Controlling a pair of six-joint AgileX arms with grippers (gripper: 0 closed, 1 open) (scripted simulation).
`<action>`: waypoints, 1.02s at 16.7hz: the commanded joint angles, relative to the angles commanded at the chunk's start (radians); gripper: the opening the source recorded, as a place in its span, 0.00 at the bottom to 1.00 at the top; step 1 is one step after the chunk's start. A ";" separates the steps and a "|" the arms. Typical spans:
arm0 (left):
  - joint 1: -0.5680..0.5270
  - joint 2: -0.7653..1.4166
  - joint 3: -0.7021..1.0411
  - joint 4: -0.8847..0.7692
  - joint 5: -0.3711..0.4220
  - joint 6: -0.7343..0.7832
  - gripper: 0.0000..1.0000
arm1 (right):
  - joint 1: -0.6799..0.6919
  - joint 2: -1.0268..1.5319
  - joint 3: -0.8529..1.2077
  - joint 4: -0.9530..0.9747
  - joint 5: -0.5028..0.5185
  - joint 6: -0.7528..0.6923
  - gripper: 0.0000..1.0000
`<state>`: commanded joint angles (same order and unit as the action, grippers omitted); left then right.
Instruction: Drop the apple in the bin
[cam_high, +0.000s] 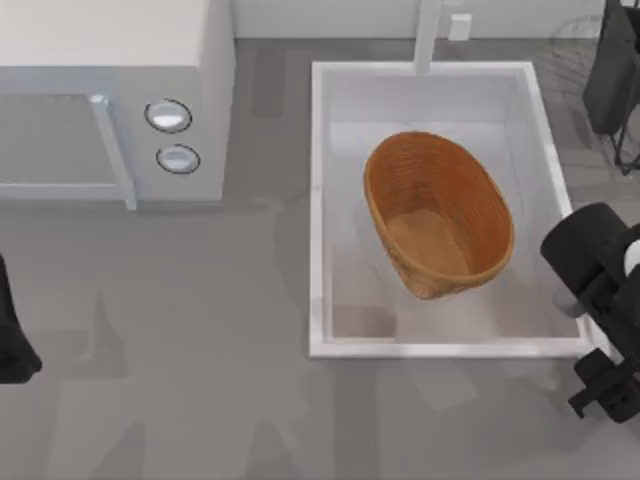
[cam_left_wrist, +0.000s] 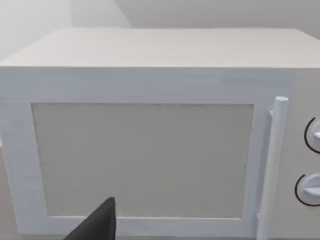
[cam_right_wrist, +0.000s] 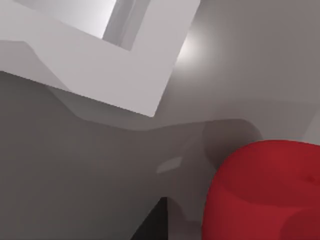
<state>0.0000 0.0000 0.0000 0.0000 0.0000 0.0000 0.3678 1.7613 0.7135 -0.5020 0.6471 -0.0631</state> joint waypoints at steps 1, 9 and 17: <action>0.000 0.000 0.000 0.000 0.000 0.000 1.00 | 0.000 0.000 0.000 0.000 0.000 0.000 0.47; 0.000 0.000 0.000 0.000 0.000 0.000 1.00 | 0.000 0.000 0.000 0.000 0.000 0.000 0.00; 0.000 0.000 0.000 0.000 0.000 0.000 1.00 | 0.063 -0.084 0.031 -0.105 -0.085 0.042 0.00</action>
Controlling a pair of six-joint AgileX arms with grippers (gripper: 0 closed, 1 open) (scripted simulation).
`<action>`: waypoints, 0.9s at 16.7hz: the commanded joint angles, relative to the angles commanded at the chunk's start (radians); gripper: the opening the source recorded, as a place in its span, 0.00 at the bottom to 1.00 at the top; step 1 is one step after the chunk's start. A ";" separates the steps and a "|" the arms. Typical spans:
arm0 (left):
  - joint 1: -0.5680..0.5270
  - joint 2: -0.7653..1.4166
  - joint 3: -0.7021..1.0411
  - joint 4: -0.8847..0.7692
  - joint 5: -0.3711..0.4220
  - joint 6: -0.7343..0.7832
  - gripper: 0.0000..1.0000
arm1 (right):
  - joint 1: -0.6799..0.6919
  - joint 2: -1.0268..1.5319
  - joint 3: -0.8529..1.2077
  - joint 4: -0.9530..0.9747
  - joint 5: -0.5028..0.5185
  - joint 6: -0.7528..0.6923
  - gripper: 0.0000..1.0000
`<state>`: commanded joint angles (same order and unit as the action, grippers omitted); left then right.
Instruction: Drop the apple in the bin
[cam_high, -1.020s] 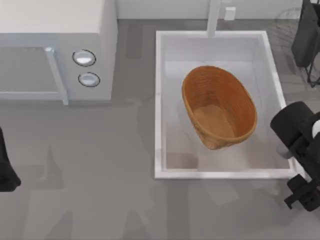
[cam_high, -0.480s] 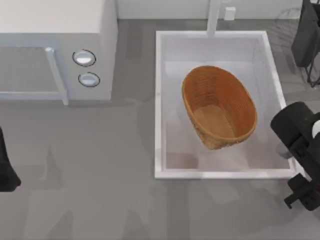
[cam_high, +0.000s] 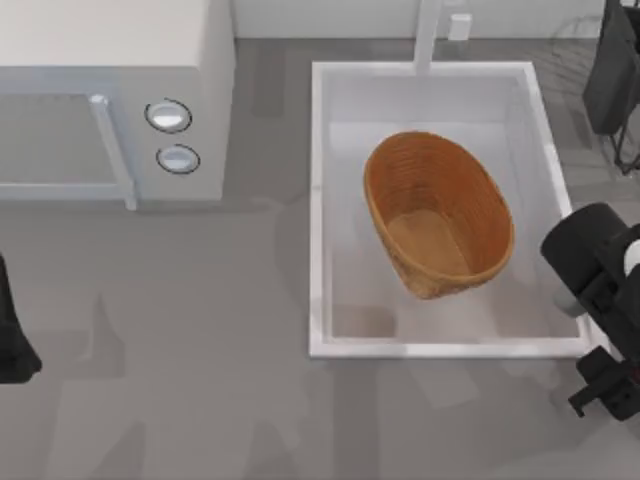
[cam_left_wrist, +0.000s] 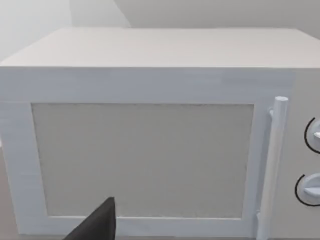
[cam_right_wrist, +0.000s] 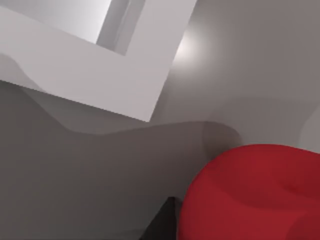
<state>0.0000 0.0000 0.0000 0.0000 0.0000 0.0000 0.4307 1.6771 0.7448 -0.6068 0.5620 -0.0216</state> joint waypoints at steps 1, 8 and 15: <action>0.000 0.000 0.000 0.000 0.000 0.000 1.00 | -0.001 -0.003 0.011 -0.013 0.001 0.000 0.00; 0.000 0.000 0.000 0.000 0.000 0.000 1.00 | -0.008 -0.104 0.241 -0.377 0.008 -0.001 0.00; 0.000 0.000 0.000 0.000 0.000 0.000 1.00 | -0.006 -0.223 0.422 -0.640 -0.001 -0.012 0.00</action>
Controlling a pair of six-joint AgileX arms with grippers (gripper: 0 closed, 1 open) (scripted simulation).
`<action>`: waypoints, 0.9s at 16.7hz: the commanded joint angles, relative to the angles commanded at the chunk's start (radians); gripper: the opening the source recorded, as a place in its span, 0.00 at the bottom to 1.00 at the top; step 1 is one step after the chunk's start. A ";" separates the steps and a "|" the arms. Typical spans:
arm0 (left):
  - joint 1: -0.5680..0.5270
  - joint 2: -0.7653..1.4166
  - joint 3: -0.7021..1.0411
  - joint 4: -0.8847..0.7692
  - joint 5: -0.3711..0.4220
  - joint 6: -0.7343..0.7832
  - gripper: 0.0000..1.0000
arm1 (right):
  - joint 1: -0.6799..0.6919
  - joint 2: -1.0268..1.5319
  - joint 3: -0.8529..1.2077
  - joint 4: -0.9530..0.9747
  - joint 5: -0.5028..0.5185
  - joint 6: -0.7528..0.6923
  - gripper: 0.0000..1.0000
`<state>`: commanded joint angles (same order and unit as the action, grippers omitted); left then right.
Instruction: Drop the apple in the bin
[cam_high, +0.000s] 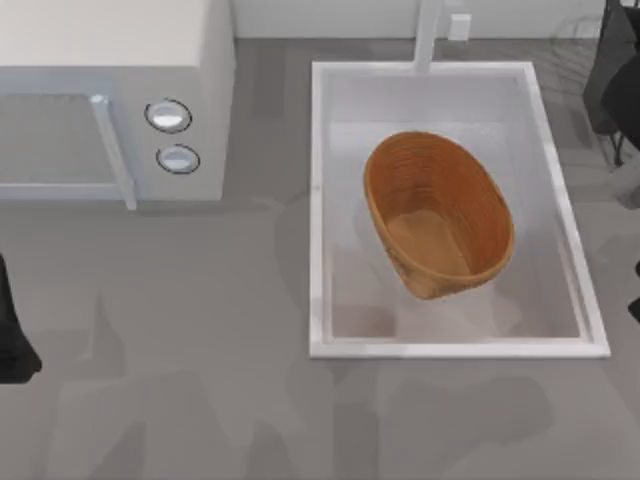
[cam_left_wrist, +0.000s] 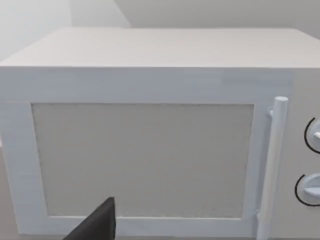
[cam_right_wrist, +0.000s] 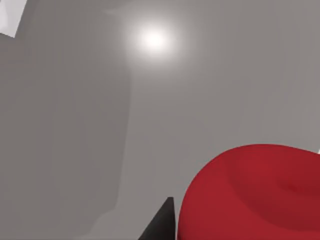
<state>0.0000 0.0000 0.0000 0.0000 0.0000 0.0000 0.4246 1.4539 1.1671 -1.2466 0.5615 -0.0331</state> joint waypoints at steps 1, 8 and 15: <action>0.000 0.000 0.000 0.000 0.000 0.000 1.00 | 0.000 0.000 0.000 0.000 0.000 0.000 0.00; 0.000 0.000 0.000 0.000 0.000 0.000 1.00 | -0.019 0.065 0.063 0.024 -0.112 0.035 0.00; 0.000 0.000 0.000 0.000 0.000 0.000 1.00 | -0.134 0.308 0.259 0.105 -0.685 0.184 0.00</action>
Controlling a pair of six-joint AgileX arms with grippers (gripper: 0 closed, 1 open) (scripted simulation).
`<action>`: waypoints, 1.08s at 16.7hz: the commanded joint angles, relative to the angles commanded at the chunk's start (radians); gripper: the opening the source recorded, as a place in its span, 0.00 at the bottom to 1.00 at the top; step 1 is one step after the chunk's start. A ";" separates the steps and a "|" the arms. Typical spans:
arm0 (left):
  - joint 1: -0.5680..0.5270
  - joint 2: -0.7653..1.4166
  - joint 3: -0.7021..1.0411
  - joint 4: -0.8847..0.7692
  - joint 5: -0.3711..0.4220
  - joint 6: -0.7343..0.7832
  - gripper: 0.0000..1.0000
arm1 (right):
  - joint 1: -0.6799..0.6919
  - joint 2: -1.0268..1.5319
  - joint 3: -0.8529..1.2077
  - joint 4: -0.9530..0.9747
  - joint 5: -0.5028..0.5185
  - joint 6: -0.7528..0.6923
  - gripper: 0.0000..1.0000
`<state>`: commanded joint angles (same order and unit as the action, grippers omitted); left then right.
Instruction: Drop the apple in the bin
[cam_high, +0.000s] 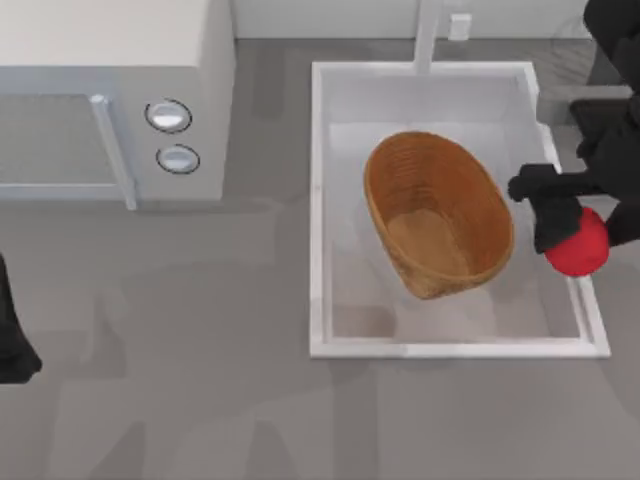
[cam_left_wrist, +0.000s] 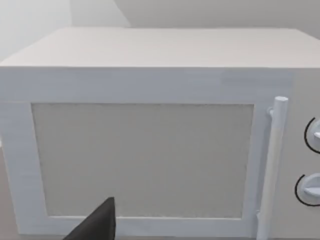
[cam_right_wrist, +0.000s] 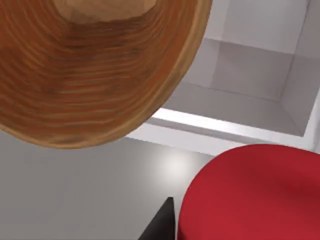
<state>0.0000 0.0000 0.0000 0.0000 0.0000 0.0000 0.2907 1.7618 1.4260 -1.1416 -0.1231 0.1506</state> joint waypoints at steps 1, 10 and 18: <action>0.000 0.000 0.000 0.000 0.000 0.000 1.00 | -0.021 0.034 0.027 0.017 -0.101 0.025 0.00; 0.000 0.000 0.000 0.000 0.000 0.000 1.00 | -0.144 0.181 0.188 0.166 -0.570 0.161 0.00; 0.000 0.000 0.000 0.000 0.000 0.000 1.00 | -0.110 0.196 0.146 0.235 -0.560 0.198 0.00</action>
<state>0.0000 0.0000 0.0000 0.0000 0.0000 0.0000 0.1807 1.9582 1.5717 -0.9061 -0.6827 0.3485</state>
